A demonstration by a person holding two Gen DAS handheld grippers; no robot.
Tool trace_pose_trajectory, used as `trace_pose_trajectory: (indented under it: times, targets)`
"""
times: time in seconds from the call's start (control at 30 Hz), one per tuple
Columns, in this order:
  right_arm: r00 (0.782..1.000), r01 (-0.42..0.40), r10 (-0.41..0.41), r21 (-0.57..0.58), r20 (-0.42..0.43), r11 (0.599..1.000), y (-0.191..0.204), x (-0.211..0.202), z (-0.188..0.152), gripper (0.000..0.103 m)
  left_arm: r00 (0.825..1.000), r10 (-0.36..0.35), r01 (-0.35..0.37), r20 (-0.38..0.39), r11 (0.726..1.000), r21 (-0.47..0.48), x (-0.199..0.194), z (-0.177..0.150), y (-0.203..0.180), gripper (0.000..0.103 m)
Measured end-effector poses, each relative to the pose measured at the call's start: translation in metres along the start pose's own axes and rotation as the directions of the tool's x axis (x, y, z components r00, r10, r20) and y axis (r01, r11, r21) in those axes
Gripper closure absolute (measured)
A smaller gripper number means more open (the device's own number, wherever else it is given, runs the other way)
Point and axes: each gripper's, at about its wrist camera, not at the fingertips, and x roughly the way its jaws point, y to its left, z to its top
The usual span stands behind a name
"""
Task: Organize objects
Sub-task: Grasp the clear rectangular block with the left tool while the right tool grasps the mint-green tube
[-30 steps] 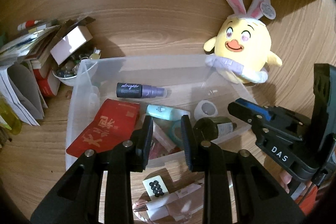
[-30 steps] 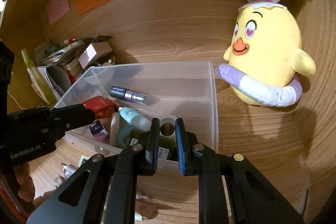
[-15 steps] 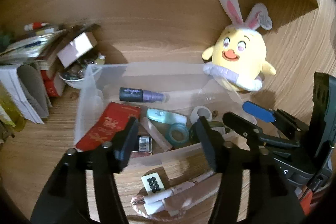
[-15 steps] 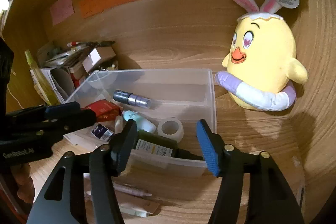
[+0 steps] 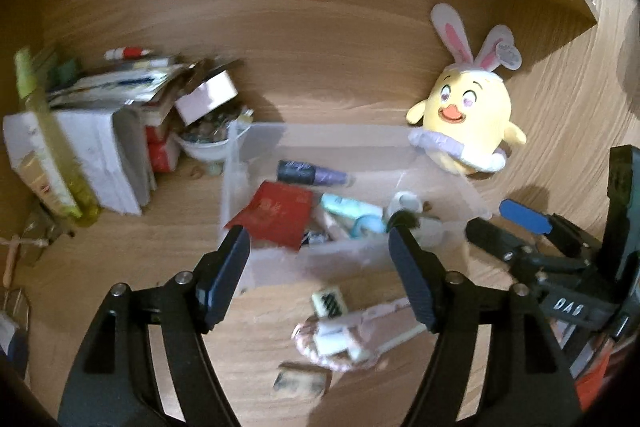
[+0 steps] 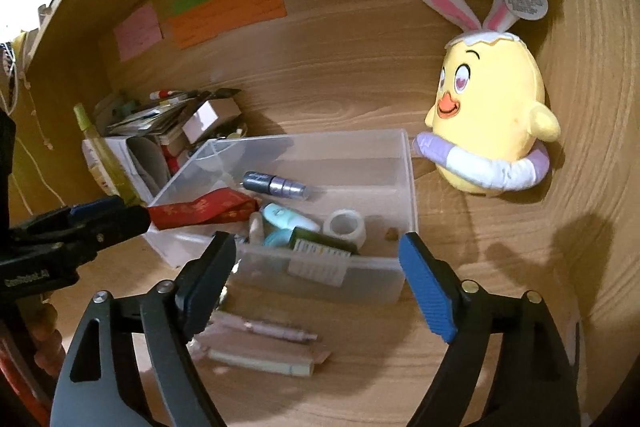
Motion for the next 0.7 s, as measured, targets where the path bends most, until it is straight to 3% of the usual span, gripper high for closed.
trace_pose_trajectory:
  times: [0.43,0.7]
  targets:
    - [0.999,0.002,-0.001,0.021,-0.051,1.0,0.008,-0.014,-0.036,0.021,0.998,0.021,-0.024,-0.062,0.999,-0.038,-0.011,-0.043,0.029,0.031]
    - [0.994,-0.003,0.006,0.03,-0.11,1.0,0.011,-0.005,-0.055,0.021,0.988,0.003,-0.009,-0.152,0.999,-0.039,-0.001,-0.075,0.035,0.031]
